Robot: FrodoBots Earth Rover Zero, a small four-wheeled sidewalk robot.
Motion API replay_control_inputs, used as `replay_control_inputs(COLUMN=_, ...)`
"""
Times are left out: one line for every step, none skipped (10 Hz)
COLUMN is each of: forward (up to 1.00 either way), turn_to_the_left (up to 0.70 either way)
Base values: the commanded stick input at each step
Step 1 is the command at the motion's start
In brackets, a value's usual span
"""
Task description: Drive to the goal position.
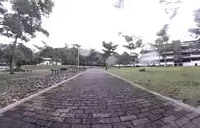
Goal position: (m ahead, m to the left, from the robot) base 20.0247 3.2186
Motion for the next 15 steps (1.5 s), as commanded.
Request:
replay_control_inputs(forward=0.70, turn_to_the_left=0.00)
replay_control_inputs(forward=0.70, turn_to_the_left=0.00)
replay_control_inputs(forward=0.70, turn_to_the_left=0.00)
replay_control_inputs(forward=0.70, turn_to_the_left=0.00)
replay_control_inputs(forward=0.70, turn_to_the_left=0.00)
replay_control_inputs(forward=0.70, turn_to_the_left=0.00)
replay_control_inputs(forward=0.70, turn_to_the_left=0.00)
replay_control_inputs(forward=0.70, turn_to_the_left=0.00)
replay_control_inputs(forward=0.70, turn_to_the_left=0.00)
replay_control_inputs(forward=0.70, turn_to_the_left=0.00)
replay_control_inputs(forward=0.70, turn_to_the_left=0.00)
replay_control_inputs(forward=0.70, turn_to_the_left=0.00)
replay_control_inputs(forward=0.70, turn_to_the_left=0.00)
replay_control_inputs(forward=0.70, turn_to_the_left=0.00)
replay_control_inputs(forward=0.70, turn_to_the_left=0.00)
